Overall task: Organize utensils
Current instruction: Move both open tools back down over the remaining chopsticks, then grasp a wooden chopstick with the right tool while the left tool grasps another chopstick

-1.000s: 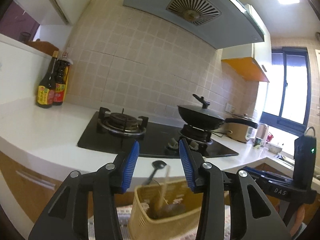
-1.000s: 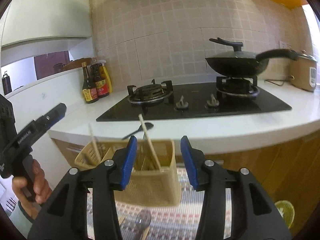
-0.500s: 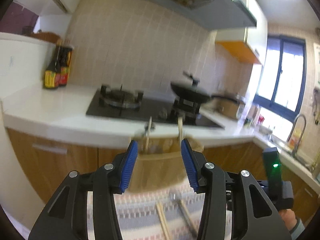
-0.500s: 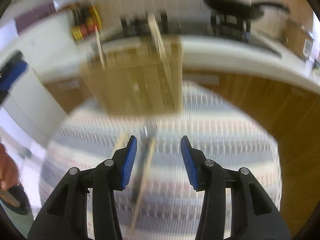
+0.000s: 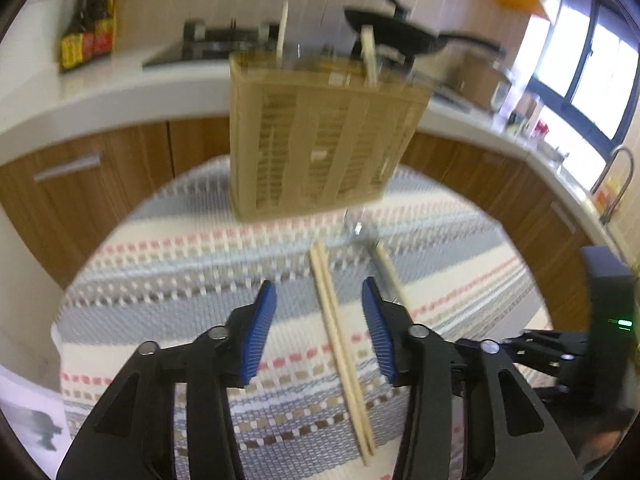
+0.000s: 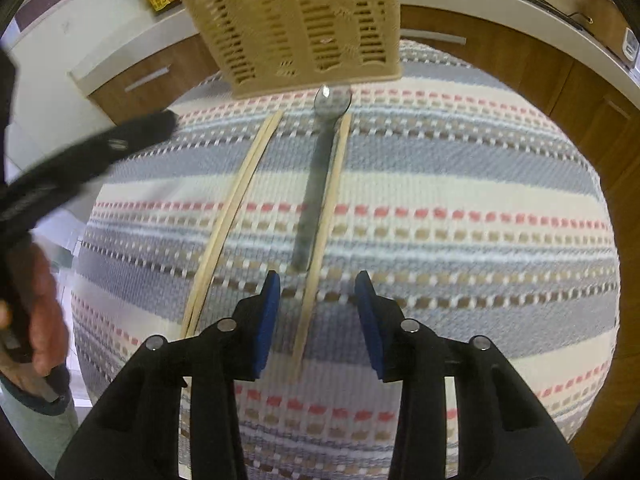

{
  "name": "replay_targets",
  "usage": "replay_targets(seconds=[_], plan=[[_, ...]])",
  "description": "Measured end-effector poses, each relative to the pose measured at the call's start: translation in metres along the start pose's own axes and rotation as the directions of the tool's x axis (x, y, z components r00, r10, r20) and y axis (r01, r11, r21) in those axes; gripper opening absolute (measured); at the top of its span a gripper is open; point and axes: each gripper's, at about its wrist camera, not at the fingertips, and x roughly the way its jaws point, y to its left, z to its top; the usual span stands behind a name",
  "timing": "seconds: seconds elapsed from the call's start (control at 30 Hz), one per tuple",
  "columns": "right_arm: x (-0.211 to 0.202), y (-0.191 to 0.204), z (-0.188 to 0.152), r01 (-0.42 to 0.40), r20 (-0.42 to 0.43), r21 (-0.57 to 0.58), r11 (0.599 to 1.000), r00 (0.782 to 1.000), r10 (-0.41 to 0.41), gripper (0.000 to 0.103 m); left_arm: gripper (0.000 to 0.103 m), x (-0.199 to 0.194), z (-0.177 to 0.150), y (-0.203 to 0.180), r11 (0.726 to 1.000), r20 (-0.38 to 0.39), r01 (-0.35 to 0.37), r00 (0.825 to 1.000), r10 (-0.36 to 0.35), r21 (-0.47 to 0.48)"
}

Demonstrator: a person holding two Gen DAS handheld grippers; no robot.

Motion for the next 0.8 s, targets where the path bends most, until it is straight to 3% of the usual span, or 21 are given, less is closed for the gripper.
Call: replay_targets(seconds=[0.03, 0.2, 0.37, 0.47, 0.73, 0.8], plan=[[0.001, 0.002, -0.003, 0.001, -0.003, -0.005, 1.0, 1.0, -0.001, 0.033, 0.029, 0.009, -0.002, 0.001, 1.0, -0.029, 0.001, 1.0, -0.001, 0.001], [0.007, 0.014, -0.012, 0.077, 0.02, -0.056, 0.996, 0.997, -0.076, 0.025, 0.028, 0.038, -0.01, 0.001, 1.0, -0.11, -0.008, 0.994, 0.011, 0.022], [0.007, 0.005, -0.012, 0.104, 0.024, -0.056, 0.993, 0.994, -0.103, 0.005, 0.028, 0.055, -0.01, -0.002, 0.997, -0.158, -0.042, 0.986, 0.053, 0.069], [0.006, -0.005, -0.012, 0.075, 0.019, -0.037, 0.996, 0.997, -0.075, 0.005, 0.027, 0.056, -0.008, -0.005, 0.995, -0.165, -0.046, 0.984, 0.061, 0.092], [0.005, -0.003, -0.012, 0.096, 0.015, -0.047, 0.994, 0.995, -0.095, 0.005, 0.029, 0.066, 0.003, -0.015, 0.99, -0.213, -0.07, 0.972, 0.096, 0.125], [0.004, -0.003, -0.012, 0.102, 0.01, -0.048, 0.994, 0.995, -0.101, 0.005, 0.025, 0.067, 0.005, -0.014, 0.991, -0.225, -0.061, 0.97, 0.087, 0.119]])
